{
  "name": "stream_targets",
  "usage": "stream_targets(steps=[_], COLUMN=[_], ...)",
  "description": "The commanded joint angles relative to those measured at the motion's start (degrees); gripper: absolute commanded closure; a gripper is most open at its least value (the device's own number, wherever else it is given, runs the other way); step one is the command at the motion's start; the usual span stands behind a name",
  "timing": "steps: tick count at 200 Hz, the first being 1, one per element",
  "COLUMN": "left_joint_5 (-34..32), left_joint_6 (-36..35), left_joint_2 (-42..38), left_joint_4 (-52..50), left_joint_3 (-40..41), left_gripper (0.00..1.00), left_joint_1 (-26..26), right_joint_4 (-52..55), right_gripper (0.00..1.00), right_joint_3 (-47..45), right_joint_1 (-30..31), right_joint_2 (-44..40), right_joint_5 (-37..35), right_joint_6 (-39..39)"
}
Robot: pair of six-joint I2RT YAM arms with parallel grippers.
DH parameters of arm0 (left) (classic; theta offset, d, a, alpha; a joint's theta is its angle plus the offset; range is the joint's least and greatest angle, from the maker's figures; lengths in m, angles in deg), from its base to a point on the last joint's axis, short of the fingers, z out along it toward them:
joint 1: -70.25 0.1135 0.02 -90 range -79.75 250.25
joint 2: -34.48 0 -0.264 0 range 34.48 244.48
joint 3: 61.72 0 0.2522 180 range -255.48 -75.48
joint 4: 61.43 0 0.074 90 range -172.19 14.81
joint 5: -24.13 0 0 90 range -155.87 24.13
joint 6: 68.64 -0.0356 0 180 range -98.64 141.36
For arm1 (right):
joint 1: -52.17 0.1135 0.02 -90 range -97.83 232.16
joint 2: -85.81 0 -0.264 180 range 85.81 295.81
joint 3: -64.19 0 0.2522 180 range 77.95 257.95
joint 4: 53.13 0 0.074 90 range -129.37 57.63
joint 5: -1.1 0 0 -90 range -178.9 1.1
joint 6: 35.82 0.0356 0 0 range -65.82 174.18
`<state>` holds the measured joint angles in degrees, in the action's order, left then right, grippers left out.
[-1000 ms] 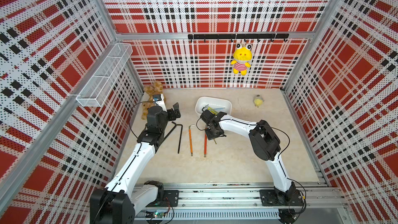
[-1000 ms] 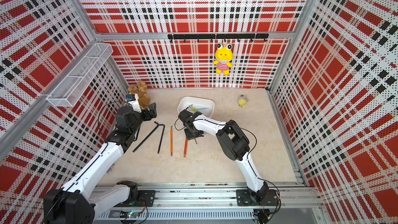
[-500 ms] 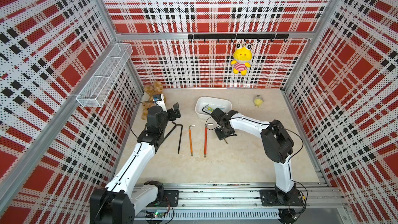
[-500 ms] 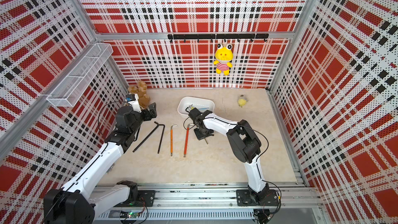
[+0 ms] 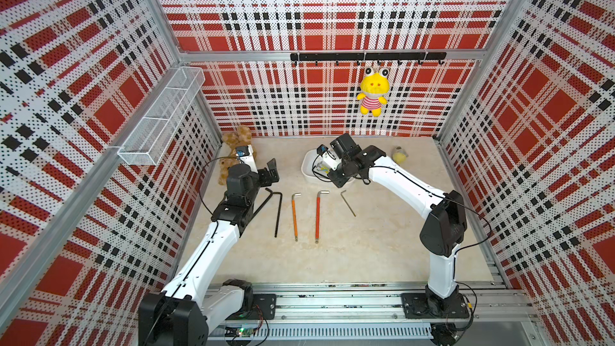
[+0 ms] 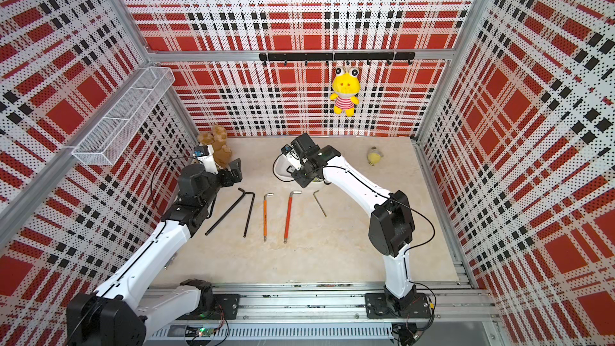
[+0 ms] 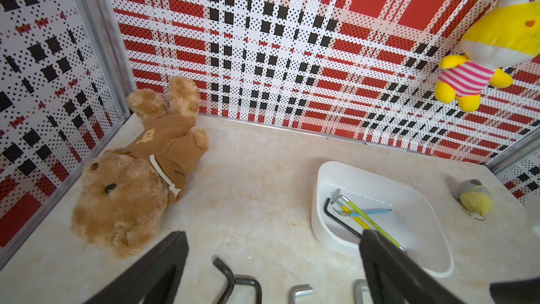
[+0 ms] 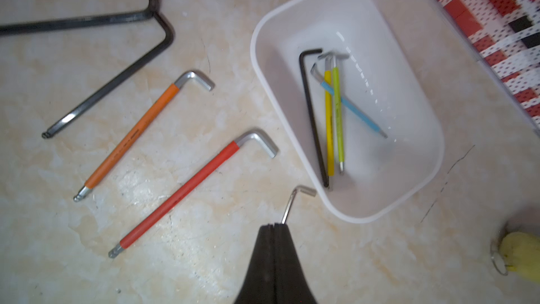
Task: Put the hex key on the desktop into the storage box
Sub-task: Pick up the Allen key from the center of the board.
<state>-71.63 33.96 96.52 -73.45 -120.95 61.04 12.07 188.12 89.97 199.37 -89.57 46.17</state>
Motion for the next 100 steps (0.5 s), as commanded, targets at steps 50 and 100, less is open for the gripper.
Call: stream_targets(steps=[50,100], left_joint_5=[0.65,0.77], left_joint_6=[-0.38,-0.34], left_joint_2=[-0.37,-0.08], left_joint_4=[0.90,1.07], left_joint_3=[0.38,0.41], left_gripper=[0.01,0.01], left_joint_1=[-0.19,-0.29], right_joint_4=[1.03,0.90], right_gripper=[0.41,0.36], right_joint_3=[-11.44,-15.81], right_joint_1=[-2.35,-2.37], right_joint_2=[-0.35,2.65], right_joint_5=[2.38,1.46], right_joint_6=[8.41,16.07])
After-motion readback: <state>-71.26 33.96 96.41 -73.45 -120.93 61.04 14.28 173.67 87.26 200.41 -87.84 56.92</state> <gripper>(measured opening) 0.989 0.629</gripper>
